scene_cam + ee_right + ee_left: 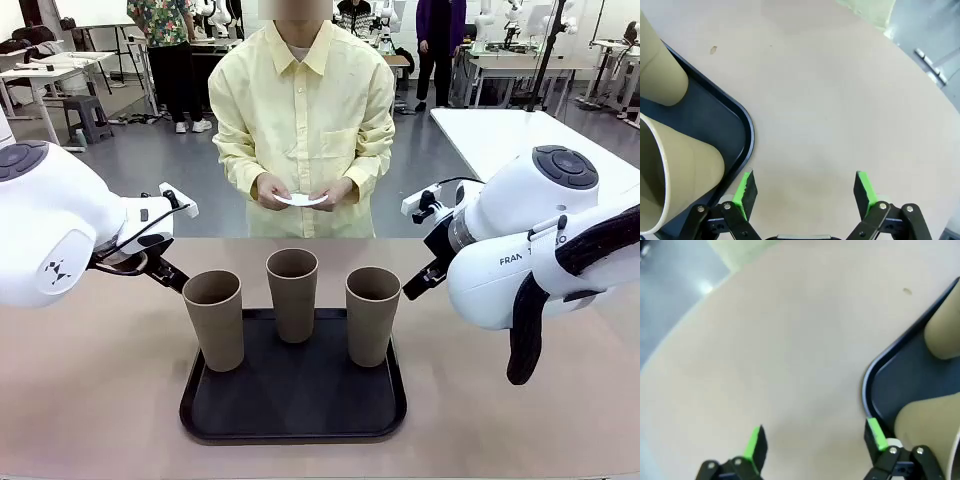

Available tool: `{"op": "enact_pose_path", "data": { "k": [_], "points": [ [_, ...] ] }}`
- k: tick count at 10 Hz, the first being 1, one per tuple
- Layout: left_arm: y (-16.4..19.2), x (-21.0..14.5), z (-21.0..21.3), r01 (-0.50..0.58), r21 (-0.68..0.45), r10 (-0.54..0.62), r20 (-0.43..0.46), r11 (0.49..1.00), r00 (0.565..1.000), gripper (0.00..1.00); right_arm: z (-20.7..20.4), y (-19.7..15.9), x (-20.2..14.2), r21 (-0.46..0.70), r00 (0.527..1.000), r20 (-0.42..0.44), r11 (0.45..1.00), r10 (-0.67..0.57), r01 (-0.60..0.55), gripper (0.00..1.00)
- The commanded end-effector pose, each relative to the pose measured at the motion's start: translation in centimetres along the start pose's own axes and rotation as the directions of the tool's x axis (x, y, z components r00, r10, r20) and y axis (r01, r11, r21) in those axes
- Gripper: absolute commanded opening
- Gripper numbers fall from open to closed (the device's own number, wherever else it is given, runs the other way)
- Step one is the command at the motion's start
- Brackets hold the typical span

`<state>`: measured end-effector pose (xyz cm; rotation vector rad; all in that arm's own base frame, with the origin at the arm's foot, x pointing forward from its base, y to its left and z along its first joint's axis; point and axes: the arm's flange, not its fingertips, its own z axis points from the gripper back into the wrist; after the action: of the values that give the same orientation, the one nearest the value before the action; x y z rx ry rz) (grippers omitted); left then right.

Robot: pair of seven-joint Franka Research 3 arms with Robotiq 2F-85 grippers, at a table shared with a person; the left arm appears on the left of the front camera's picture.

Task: Place coasters on the table and set cups on them.
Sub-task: Pick up one Reusable plastic cup and place it on a coaster set by the human.

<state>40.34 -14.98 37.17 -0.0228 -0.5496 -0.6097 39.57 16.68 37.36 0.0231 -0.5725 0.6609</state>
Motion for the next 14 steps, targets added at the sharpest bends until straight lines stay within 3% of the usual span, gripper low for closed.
{"op": "enact_pose_path", "data": {
  "k": [1, 14],
  "points": [
    [-0.01, 0.00, 0.00, 0.000, 0.000, 0.000, 0.000, 1.000, 1.000, 1.00, 0.00, 0.00, 0.00, 0.000, 1.000, 0.000, 1.000, 0.000, 0.000, 1.00],
    [-0.01, 0.00, 0.00, 0.000, 0.000, 0.000, 0.000, 1.000, 1.000, 1.00, 0.00, 0.00, 0.00, 0.000, 1.000, 0.000, 1.000, 0.000, 0.000, 1.00]
  ]
}}
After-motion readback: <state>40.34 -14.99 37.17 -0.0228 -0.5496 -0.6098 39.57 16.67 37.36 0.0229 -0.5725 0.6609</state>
